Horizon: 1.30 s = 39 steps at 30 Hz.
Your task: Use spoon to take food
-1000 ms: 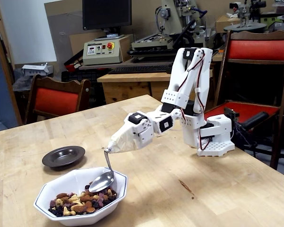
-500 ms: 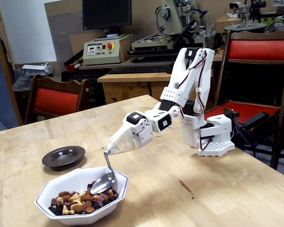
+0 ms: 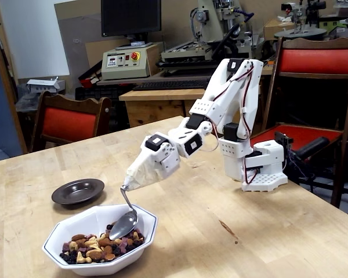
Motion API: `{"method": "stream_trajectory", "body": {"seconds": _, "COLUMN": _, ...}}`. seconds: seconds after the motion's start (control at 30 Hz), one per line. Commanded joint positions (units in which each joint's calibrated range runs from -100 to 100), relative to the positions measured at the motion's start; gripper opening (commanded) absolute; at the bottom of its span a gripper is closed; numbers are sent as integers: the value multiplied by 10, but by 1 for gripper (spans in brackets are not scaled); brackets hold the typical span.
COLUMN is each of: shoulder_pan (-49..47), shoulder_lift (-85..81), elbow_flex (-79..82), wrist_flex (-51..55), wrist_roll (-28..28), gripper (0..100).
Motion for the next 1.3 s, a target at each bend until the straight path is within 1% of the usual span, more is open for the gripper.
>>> {"method": "stream_trajectory", "body": {"seconds": 0.0, "shoulder_pan": -2, "shoulder_lift": -12, "elbow_flex": -38, "wrist_flex": 50, "wrist_roll": -2, "gripper": 4}}
{"method": "stream_trajectory", "body": {"seconds": 0.27, "shoulder_pan": -3, "shoulder_lift": -13, "elbow_flex": -54, "wrist_flex": 103, "wrist_roll": -1, "gripper": 4}}
{"method": "stream_trajectory", "body": {"seconds": 0.63, "shoulder_pan": -3, "shoulder_lift": -14, "elbow_flex": -155, "wrist_flex": 246, "wrist_roll": -1, "gripper": 4}}
{"method": "stream_trajectory", "body": {"seconds": 0.8, "shoulder_pan": -3, "shoulder_lift": -14, "elbow_flex": -175, "wrist_flex": 282, "wrist_roll": -1, "gripper": 4}}
{"method": "stream_trajectory", "body": {"seconds": 0.97, "shoulder_pan": -3, "shoulder_lift": -14, "elbow_flex": -175, "wrist_flex": 272, "wrist_roll": -1, "gripper": 4}}
{"method": "stream_trajectory", "body": {"seconds": 1.27, "shoulder_pan": -2, "shoulder_lift": -5, "elbow_flex": -174, "wrist_flex": 215, "wrist_roll": -1, "gripper": 4}}
